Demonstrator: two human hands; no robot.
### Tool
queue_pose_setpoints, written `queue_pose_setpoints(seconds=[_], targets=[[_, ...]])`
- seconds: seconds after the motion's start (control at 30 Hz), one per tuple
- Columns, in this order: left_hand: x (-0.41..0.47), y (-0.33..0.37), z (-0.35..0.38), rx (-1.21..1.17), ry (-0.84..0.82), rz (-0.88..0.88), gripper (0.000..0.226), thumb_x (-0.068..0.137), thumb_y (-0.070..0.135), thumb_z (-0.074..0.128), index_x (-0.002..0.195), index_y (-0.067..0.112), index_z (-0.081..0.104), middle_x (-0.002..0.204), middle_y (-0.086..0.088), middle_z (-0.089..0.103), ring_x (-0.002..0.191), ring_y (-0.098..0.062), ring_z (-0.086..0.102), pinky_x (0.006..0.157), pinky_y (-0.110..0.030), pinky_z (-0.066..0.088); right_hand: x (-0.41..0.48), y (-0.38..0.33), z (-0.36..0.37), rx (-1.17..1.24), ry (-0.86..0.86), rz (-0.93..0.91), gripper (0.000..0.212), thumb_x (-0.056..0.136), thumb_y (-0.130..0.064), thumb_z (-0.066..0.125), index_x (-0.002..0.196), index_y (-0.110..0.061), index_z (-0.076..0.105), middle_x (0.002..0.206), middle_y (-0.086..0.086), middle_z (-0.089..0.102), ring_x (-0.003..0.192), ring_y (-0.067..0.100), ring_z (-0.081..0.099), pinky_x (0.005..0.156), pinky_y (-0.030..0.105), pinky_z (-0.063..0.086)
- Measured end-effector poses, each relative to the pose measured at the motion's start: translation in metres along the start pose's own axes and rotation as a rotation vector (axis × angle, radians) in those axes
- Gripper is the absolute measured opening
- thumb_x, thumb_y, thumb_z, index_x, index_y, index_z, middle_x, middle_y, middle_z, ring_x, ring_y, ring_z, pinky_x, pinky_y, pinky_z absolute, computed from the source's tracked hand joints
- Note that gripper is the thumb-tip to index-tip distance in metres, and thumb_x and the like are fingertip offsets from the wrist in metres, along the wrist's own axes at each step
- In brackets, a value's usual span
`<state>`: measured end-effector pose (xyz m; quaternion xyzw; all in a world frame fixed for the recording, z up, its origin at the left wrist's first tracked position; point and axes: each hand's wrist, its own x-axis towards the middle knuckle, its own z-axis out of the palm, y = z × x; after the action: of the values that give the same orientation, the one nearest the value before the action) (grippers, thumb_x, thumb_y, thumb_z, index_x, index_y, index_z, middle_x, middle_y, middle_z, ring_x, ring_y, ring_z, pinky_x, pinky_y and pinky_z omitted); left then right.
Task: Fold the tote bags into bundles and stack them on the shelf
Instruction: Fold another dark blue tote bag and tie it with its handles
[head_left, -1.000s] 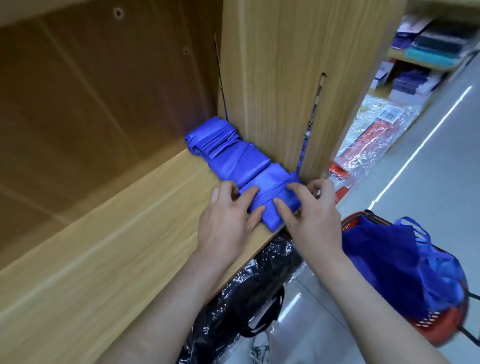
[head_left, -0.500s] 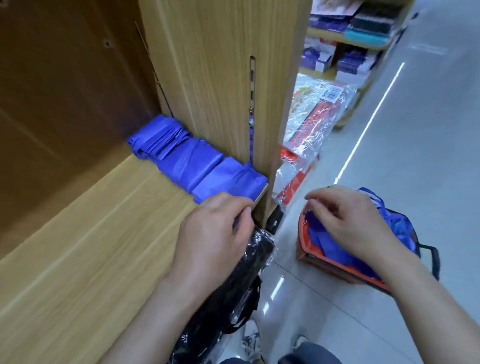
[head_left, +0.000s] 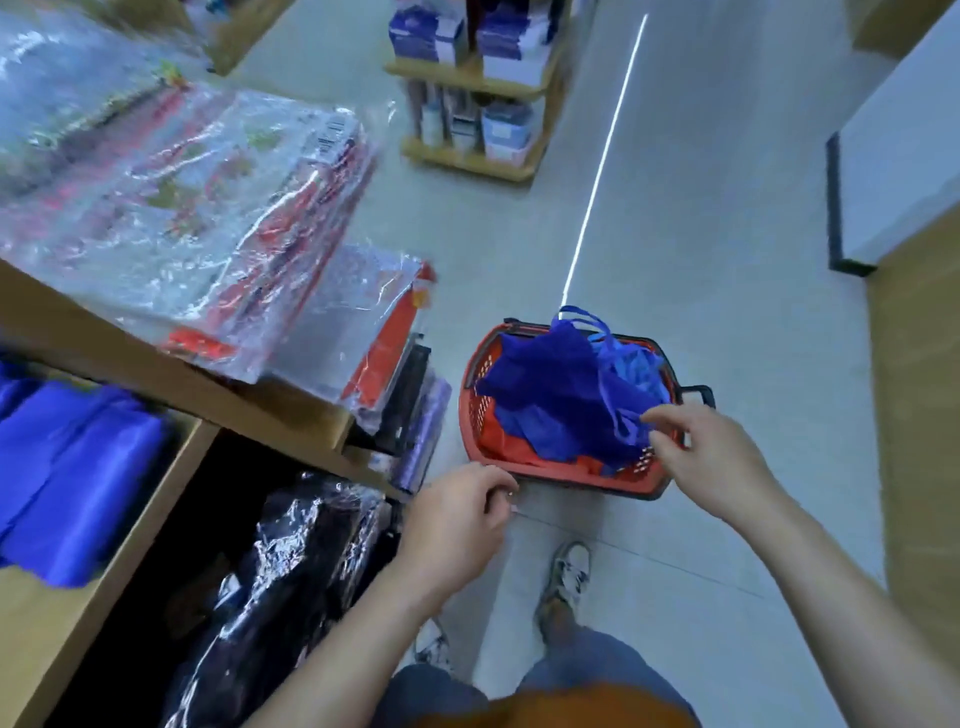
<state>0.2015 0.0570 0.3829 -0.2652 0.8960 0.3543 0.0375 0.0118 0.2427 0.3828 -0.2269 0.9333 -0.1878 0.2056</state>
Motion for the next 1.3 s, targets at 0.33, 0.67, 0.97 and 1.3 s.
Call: queue_pose_setpoints(seconds=[0.33,0.67,0.97,1.3], targets=[[0.173,0.012,0.114,0.004,-0.103,-0.163,0.031,0.086,0.008,0.055,0.11,0.018,0.071,0.11,0.002,0.071,0.103,-0.017,0.063,0.091,-0.024,0.043,0.118,0.133,0.066,0.147,-0.134,0.222,0.082,0.075,-0.042,0.077,0.144,-0.016,0.041,0.139,0.011,0.052,0.129,0.03,0.046,0.107,0.039,0.038],[0.366,-0.066,0.253,0.165,-0.202,-0.042,0.077,0.075,-0.001,0.061,0.147,0.011,0.035,0.15,-0.015,0.035,0.137,-0.033,0.033,0.112,-0.035,0.024,0.245,0.191,0.211,0.072,-0.204,0.493,0.097,0.074,-0.057,0.073,0.15,-0.026,0.021,0.14,0.009,0.048,0.132,0.035,0.037,0.102,0.045,0.038],[0.436,-0.091,0.277,0.303,-0.275,0.015,0.018,0.085,0.022,0.068,0.099,0.023,0.057,0.097,0.008,0.06,0.104,-0.023,0.057,0.094,-0.044,0.039,0.293,0.238,0.201,1.25,0.482,0.953,0.017,0.086,-0.001,0.056,0.079,-0.011,0.068,0.05,-0.004,0.049,0.043,0.006,0.04,0.046,0.02,0.033],[0.383,-0.003,0.161,-0.27,-0.014,0.146,0.03,0.094,0.007,0.053,0.086,0.035,0.045,0.075,0.025,0.058,0.069,0.006,0.052,0.059,-0.01,0.037,0.284,0.21,0.084,0.619,0.541,0.621,0.077,0.089,-0.048,0.061,0.152,-0.035,0.02,0.159,-0.007,0.019,0.145,0.01,0.015,0.11,0.022,0.017]])
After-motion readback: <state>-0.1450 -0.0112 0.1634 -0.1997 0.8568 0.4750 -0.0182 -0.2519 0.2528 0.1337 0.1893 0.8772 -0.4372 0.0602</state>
